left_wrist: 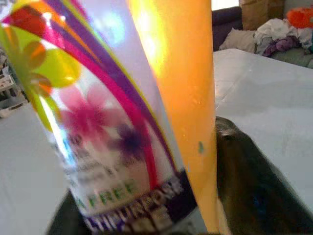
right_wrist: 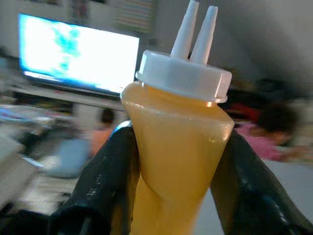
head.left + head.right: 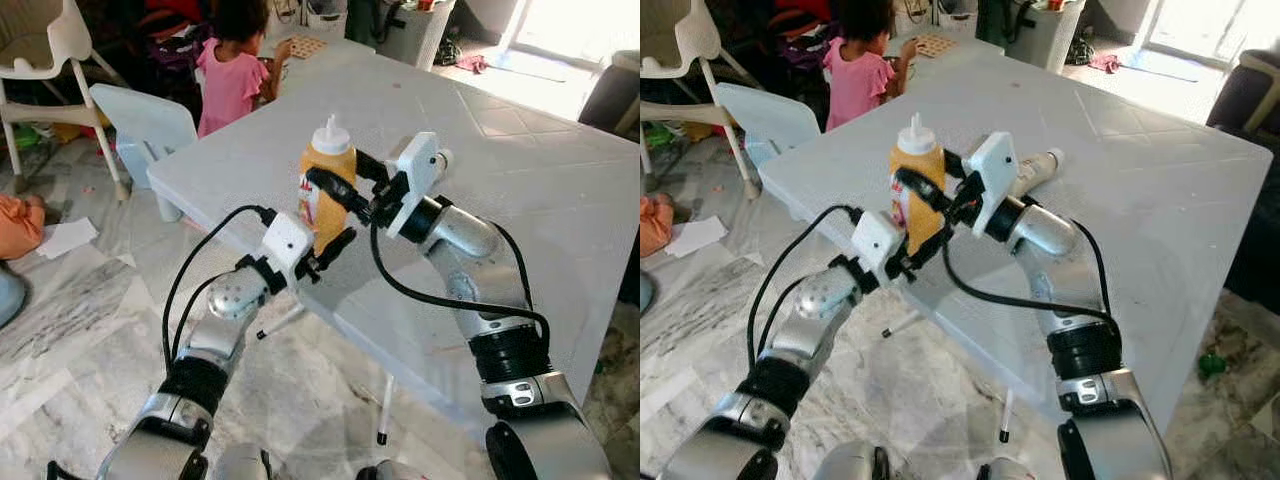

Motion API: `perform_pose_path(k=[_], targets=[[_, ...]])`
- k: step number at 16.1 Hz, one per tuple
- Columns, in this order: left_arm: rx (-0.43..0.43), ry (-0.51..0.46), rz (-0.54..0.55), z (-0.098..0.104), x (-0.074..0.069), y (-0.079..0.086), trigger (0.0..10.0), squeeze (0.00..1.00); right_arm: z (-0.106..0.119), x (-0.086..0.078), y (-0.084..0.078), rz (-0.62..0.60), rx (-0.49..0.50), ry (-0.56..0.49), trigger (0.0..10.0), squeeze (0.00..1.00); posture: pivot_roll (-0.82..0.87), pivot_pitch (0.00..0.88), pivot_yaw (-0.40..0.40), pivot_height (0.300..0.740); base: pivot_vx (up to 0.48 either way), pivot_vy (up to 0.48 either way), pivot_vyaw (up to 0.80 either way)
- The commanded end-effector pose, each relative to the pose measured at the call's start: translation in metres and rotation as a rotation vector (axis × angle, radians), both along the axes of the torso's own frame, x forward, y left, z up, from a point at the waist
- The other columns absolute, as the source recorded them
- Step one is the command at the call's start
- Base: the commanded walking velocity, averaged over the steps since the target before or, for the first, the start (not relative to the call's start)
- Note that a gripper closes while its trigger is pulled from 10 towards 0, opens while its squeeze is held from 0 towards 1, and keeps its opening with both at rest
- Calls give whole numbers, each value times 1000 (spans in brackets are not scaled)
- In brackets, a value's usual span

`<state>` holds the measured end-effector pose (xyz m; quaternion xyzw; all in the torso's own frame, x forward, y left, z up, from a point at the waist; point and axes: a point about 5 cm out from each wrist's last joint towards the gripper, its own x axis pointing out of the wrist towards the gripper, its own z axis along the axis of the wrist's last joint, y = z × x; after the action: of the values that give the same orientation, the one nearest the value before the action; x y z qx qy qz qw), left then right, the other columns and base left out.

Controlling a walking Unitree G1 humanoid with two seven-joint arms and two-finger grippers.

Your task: Restocking fridge

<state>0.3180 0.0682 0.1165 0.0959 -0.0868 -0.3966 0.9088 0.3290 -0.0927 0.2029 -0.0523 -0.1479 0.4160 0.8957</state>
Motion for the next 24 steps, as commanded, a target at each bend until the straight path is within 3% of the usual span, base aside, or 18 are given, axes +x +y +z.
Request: perform_pose_path(k=[1, 2, 5, 9, 12, 14, 17, 18, 22, 23, 24], targets=[[86, 127, 28, -31, -8, 13, 10000, 1000, 30, 8, -24, -210, 33, -169, 902, 0, 22, 0, -10, 740, 0, 0, 0], [96, 142, 34, -33, -7, 17, 10000, 1000, 29, 10, -29, -262, 31, -182, 0, 0, 24, 0, -11, 740, 0, 0, 0], [90, 178, 56, -34, -7, 28, 10000, 1000, 25, 15, -38, -351, 7, -204, 0, 0, 34, 0, -9, 740, 0, 0, 0], [208, 153, 232, -36, 7, 53, 10000, 1000, 11, 13, -37, -394, -47, -235, 0, 0, 42, 0, -3, 740, 0, 0, 0], [214, 174, 219, -37, 4, 59, 10000, 1000, 11, 16, -49, -523, -111, -344, 0, 0, 41, 0, 3, 740, 0, 0, 0], [222, 168, 220, -38, 1, 63, 10000, 1000, 9, 19, -56, -595, -99, -355, 0, 0, 41, 0, 3, 740, 0, 0, 0], [147, 211, 371, -42, -7, 95, 10000, 1000, 1, 25, -73, -750, 72, -263, 0, 0, 61, 0, 20, 740, 0, 0, 0], [47, 249, 522, -41, -7, 115, 10000, 1000, -4, 30, -78, -807, 178, -174, 0, 0, 70, 2, 23, 740, 0, 0, 0], [-99, 237, 784, -31, -7, 151, 10000, 1000, -9, 39, -89, -891, 322, -37, 0, 0, 75, 4, 24, 740, 0, 0, 0], [-108, 242, 840, -32, -7, 157, 10000, 698, -11, 41, -89, -903, 307, 3, 7137, 0, 73, 4, 23, 740, 0, 0, 0], [-107, 241, 865, -32, -7, 158, 10000, 282, -12, 41, -87, -896, 302, 20, 10000, 0, 72, 5, 23, 740, 0, 0, 0]])
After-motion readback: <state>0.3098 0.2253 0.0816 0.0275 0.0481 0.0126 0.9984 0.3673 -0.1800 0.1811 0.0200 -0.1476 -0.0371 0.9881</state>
